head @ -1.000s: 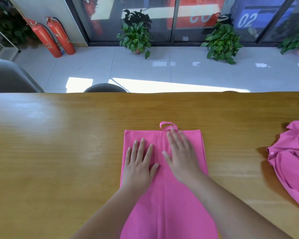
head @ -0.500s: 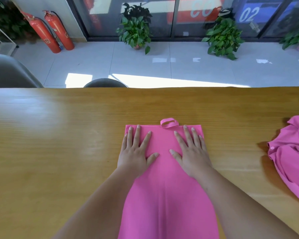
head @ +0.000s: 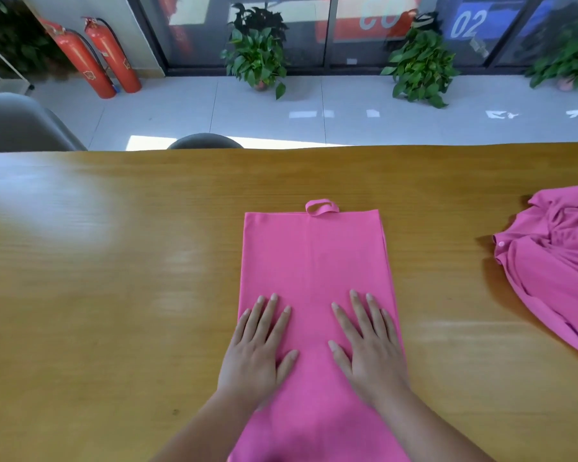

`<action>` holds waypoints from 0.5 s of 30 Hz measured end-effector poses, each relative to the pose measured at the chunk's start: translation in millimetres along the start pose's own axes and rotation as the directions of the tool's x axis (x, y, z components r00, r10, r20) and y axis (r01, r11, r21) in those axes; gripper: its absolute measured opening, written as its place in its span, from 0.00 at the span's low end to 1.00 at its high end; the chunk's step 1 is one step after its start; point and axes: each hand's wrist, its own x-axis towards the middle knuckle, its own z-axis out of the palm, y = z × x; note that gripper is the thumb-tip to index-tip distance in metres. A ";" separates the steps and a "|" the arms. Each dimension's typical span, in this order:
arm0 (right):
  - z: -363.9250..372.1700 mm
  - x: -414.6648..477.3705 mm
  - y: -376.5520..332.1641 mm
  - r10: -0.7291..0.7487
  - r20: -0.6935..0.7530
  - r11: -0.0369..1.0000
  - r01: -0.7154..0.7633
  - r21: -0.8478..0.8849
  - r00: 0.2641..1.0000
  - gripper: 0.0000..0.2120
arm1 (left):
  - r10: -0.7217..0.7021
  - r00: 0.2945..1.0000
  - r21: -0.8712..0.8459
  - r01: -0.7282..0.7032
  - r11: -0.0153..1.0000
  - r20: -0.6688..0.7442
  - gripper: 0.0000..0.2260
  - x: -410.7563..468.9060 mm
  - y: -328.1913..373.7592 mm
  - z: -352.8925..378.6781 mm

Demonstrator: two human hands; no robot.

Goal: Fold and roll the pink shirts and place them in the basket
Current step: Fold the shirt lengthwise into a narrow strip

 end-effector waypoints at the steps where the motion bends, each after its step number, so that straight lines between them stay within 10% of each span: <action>1: -2.9 2.8 6.5 -0.013 0.017 1.000 0.013 -0.010 1.000 0.35 | 0.009 1.000 0.010 -0.009 1.000 0.016 0.35 3.4 -1.7 -3.7; 15: -6.8 0.7 -41.2 -0.025 0.008 1.000 0.025 0.012 1.000 0.33 | 0.006 0.999 0.002 -0.006 1.000 0.048 0.32 14.5 37.5 -15.3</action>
